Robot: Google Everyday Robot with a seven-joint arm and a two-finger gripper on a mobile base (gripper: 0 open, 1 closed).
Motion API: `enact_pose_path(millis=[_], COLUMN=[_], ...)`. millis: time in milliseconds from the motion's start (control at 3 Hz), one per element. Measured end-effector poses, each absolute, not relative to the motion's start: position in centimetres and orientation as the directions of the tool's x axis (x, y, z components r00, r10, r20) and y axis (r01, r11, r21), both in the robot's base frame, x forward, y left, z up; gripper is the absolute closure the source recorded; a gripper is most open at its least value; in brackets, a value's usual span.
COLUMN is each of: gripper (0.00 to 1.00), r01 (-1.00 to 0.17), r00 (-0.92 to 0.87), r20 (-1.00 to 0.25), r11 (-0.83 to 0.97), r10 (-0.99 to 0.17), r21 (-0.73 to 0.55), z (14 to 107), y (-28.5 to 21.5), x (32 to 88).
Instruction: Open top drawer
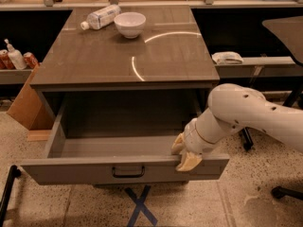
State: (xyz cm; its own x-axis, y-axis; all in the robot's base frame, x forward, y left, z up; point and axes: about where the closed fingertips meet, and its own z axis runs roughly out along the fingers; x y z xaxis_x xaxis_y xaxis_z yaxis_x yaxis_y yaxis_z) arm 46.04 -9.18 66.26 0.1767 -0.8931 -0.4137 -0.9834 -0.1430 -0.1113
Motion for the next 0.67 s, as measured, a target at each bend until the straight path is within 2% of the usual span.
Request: enact_pose_path(millis=[667], gripper=[0.34], r01=[-0.983], r00=[0.179], r20=[-0.413], r11=[-0.147], r10=[-0.893], r21=[-0.109], z=[66.20], y=[-9.07], x=[45.92])
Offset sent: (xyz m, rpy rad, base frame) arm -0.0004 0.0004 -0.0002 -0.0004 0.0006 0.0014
